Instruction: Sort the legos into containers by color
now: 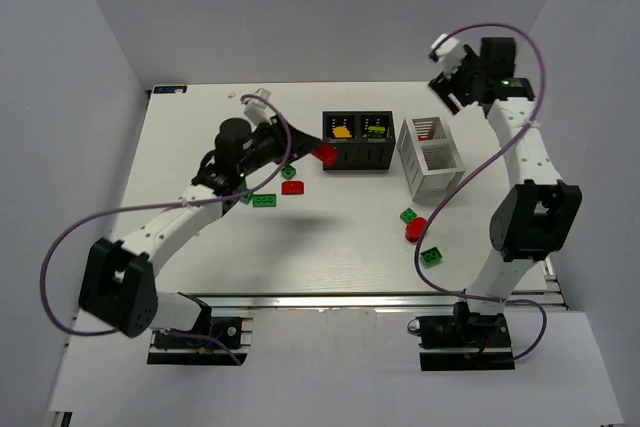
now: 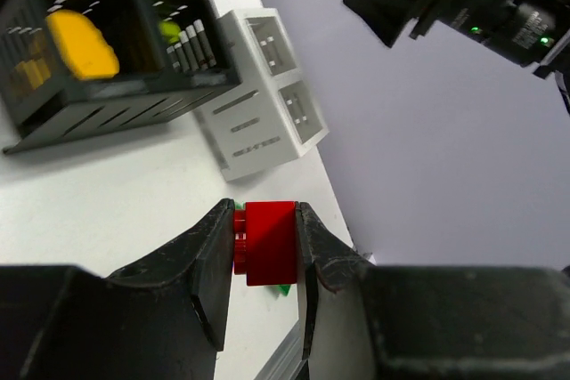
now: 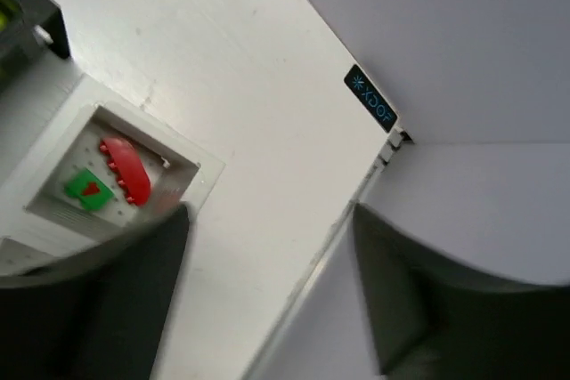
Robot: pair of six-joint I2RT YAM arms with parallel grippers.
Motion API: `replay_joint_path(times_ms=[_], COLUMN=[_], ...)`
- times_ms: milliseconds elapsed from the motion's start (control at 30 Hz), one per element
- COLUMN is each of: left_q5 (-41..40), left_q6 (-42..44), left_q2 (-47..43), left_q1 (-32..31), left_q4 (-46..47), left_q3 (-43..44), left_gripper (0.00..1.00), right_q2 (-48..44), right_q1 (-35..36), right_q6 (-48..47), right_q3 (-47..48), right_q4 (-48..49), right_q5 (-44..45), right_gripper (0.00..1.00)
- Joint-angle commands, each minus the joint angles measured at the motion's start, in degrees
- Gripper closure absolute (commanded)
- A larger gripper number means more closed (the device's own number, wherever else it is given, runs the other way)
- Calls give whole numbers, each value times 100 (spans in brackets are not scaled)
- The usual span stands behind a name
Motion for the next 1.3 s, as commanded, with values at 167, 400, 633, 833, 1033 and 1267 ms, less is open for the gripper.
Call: replay_joint_path(times_ms=[167,400,633,833,1033,1267], left_q5=[131,-123,-756,-1239,-1556,-1548], left_q6=[-37,-504,-338,198,524,621], left_q2=[1880,3937,5283,6144,6655,6796], left_q1=[-568,-1087,-1351,-1518,-1623,-1685], left_q4=[800,1515,1849,1437,1094,838], left_q3=[1963,4028,5567,6718,7335,7502], left_gripper=[92,92,93,93,92,89], right_q2=[-1213,-2640,-3158,-3378,-3475,-3528], right_q1=[-1314,-1314,-1331,-1349,-1428,-1516], right_q6=[2820,2680,2820,3136,3303,3391], right_q3=[-955,-2794,-3392,-3752,-3884,-3981], right_q4=[115,1127,1451,1794,1953,2041], right_q5=[-3432,-3628,-3594,-3629,-3655,-3673], right_gripper=[100,62,56,55,55,54])
